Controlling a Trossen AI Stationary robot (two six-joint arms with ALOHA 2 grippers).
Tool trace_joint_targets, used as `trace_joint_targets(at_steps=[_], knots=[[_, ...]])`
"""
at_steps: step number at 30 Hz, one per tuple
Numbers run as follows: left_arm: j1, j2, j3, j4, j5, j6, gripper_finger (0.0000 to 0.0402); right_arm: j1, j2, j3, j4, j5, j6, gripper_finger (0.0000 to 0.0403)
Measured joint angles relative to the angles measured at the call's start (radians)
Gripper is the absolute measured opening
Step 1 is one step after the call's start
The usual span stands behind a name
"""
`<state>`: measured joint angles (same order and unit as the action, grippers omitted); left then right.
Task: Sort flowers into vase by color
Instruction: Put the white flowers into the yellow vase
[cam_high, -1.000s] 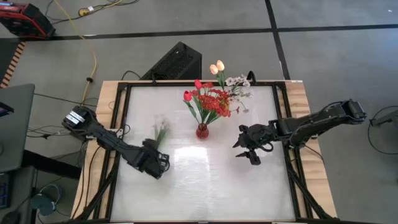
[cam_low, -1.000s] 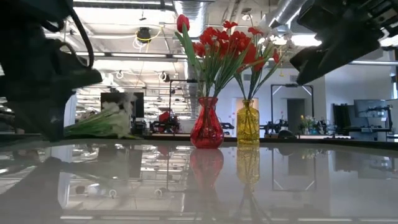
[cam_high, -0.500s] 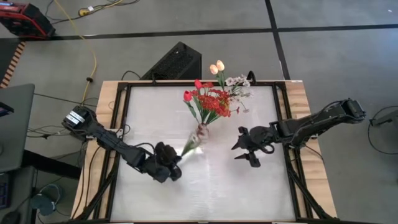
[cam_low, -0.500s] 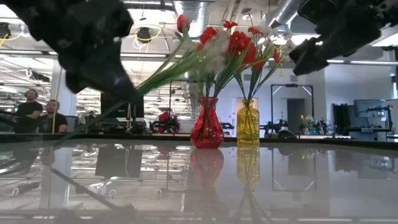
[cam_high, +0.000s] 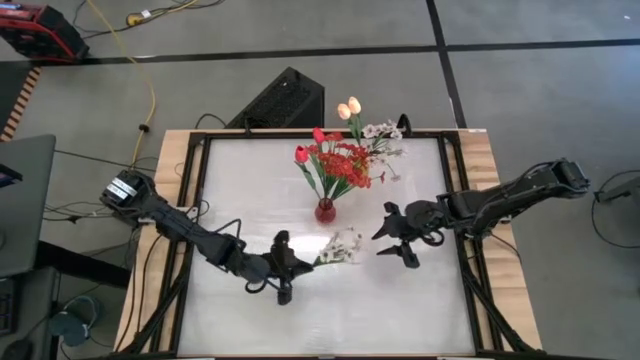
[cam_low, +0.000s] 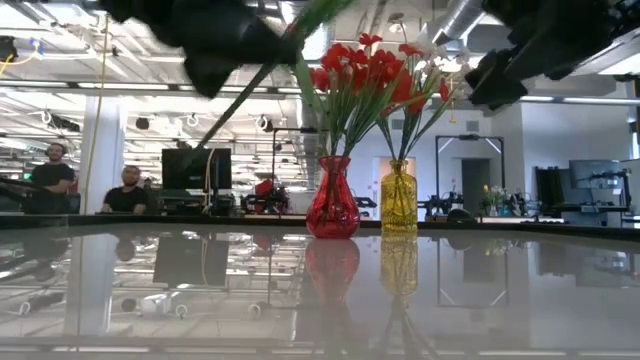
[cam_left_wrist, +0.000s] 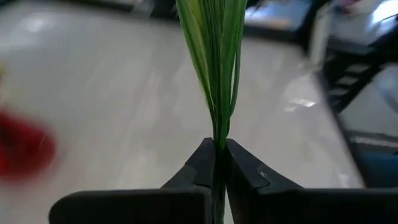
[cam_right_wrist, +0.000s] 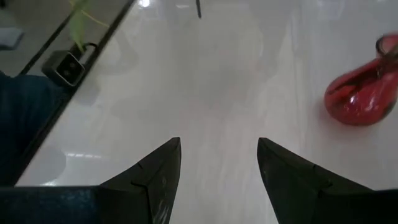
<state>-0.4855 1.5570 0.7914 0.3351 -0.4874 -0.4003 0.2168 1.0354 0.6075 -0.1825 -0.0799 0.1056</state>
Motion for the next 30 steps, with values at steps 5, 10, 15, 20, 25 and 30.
trace_joint_targets(at_steps=[5, 10, 15, 20, 25, 30], knots=[[0.061, -0.001, 0.001, 0.228, 0.138, 0.208, 0.0003, 0.013, -0.073, 0.000, -0.005, 0.004, -0.036, 0.0240], [0.123, -0.002, 0.002, 0.357, 0.224, 0.302, 0.0003, 0.016, -0.073, 0.000, 0.128, 0.034, -0.098, 0.0240], [0.170, -0.002, 0.002, 0.427, 0.301, 0.316, 0.0003, 0.049, 0.004, 0.000, 0.268, 0.030, -0.180, 0.0240], [0.169, 0.040, 0.029, 0.482, 0.292, 0.312, 0.0002, 0.069, 0.067, 0.000, 0.379, 0.030, -0.227, 0.0240], [0.162, 0.205, 0.169, 0.504, 0.300, 0.402, 0.0002, 0.072, 0.112, 0.001, 0.435, 0.022, -0.238, 0.0240], [0.178, 0.243, 0.281, 0.362, 0.290, 0.467, 0.0002, 0.074, 0.116, 0.000, 0.434, 0.022, -0.214, 0.0240]])
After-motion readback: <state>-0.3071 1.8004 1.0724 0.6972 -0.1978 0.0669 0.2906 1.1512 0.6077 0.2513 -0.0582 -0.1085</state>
